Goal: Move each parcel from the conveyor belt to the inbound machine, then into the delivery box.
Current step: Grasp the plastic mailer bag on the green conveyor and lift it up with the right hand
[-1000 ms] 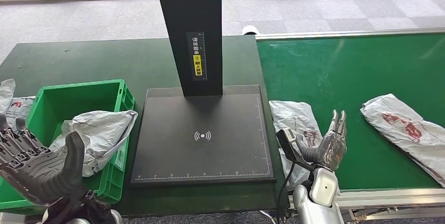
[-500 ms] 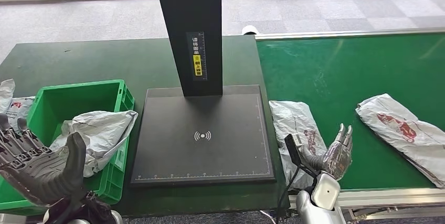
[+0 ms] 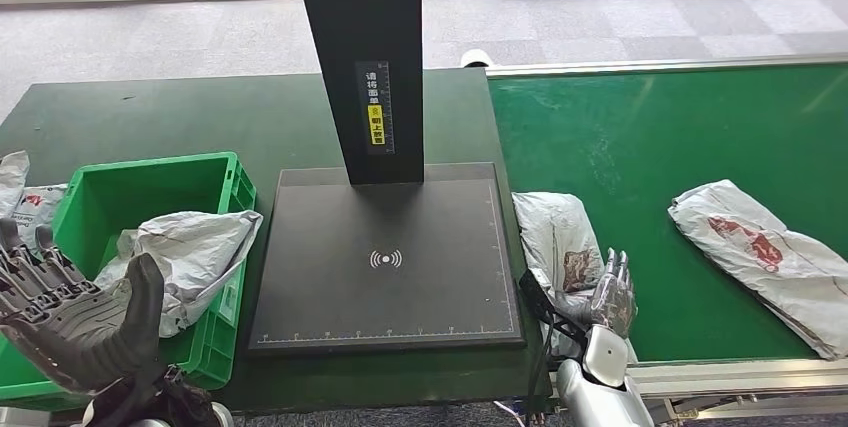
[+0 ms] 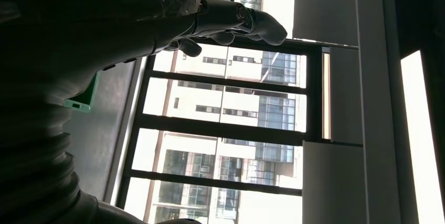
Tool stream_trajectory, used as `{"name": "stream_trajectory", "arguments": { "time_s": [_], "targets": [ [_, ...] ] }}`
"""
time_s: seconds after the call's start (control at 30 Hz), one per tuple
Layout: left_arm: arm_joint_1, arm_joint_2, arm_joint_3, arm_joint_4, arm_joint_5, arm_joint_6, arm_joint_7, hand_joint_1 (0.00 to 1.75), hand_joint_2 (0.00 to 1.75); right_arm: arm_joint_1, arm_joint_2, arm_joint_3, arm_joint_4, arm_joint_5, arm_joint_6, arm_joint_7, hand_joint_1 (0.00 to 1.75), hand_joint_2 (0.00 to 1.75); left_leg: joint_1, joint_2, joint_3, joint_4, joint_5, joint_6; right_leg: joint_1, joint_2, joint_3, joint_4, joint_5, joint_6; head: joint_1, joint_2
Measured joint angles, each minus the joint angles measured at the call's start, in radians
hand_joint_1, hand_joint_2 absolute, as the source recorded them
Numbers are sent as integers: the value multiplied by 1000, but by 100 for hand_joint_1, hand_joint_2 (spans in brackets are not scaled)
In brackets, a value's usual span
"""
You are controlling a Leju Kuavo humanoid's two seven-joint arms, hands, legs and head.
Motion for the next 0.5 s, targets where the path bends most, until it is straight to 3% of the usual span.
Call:
{"name": "stream_trajectory", "arguments": {
  "time_s": [0.07,0.2,0.5],
  "targets": [
    [-1,0,0,2,0,0,0,0,175,-7,-2,0,15,6,4,12,0,175,0,0,1,0,0,0,0,0,1,0,0,0,0,0],
    [-4,0,0,7,3,0,0,0,175,-17,-5,0,37,11,15,27,175,175,0,0,3,0,0,0,0,0,3,0,0,0,0,0],
    [-13,3,-1,12,4,0,0,0,175,-31,-6,0,63,16,36,22,175,175,0,2,8,0,-1,1,0,1,8,-1,0,0,0,0]
  ]
}}
